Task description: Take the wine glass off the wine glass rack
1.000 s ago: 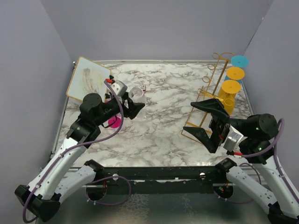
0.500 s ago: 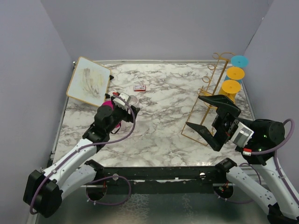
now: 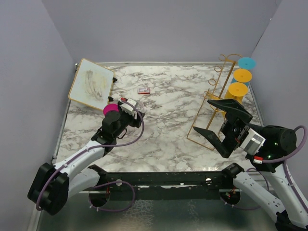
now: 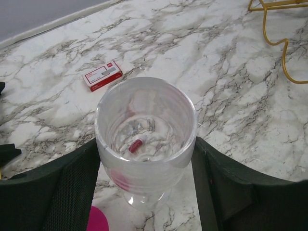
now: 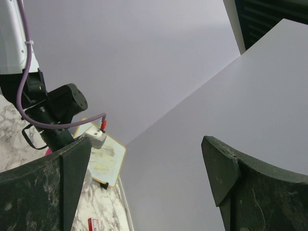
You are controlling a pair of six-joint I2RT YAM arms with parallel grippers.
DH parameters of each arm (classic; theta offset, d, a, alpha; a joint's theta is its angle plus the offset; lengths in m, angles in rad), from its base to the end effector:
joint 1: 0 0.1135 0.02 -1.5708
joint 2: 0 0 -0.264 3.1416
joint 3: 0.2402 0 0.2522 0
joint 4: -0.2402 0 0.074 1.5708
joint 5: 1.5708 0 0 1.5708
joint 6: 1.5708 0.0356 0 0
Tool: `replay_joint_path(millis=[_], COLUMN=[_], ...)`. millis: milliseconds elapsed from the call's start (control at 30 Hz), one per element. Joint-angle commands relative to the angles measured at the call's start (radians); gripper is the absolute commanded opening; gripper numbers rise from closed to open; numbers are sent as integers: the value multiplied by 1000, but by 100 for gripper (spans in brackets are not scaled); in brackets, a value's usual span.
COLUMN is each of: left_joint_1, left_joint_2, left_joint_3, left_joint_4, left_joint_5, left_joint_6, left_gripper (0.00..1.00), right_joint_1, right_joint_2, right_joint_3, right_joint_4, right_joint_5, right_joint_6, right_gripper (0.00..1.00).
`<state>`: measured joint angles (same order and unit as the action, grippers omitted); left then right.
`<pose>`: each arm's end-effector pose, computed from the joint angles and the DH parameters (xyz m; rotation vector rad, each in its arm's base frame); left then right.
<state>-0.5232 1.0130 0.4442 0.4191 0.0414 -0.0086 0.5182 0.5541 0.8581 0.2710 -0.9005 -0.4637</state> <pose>0.1962 -0.1149 0.2398 0.4725 1.6739 -0.4280 0.0660 0.0698 0.4353 -1.1645 0.4291 0.4946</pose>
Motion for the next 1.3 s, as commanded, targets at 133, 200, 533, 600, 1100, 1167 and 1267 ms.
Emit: replay_joint_path(millis=[133, 200, 533, 600, 1100, 1167, 1267], left_joint_1=[11, 12, 14, 14, 14, 14, 13], left_joint_2=[42, 53, 62, 63, 55, 47, 30], left_joint_3=[-23, -24, -30, -32, -35, -35, -36], left_joint_4=[127, 136, 135, 135, 125, 124, 118], left_joint_5=[36, 46, 0, -4, -29, -27, -19], left_joint_6=[11, 4, 14, 15, 10, 9, 3], left_gripper=[57, 57, 68, 69, 87, 90, 92], right_joint_1=[8, 8, 8, 8, 8, 8, 7], right_joint_2=[-21, -21, -28, -32, -48, -48, -49], right_joint_3=[-14, -17, -35, -33, -31, -32, -29], right_joint_4=[17, 14, 25, 24, 11, 12, 7], right_joint_5=[38, 38, 49, 54, 64, 63, 64], right_joint_6=[28, 27, 31, 28, 16, 16, 19], right_gripper=[99, 99, 99, 99, 99, 99, 99])
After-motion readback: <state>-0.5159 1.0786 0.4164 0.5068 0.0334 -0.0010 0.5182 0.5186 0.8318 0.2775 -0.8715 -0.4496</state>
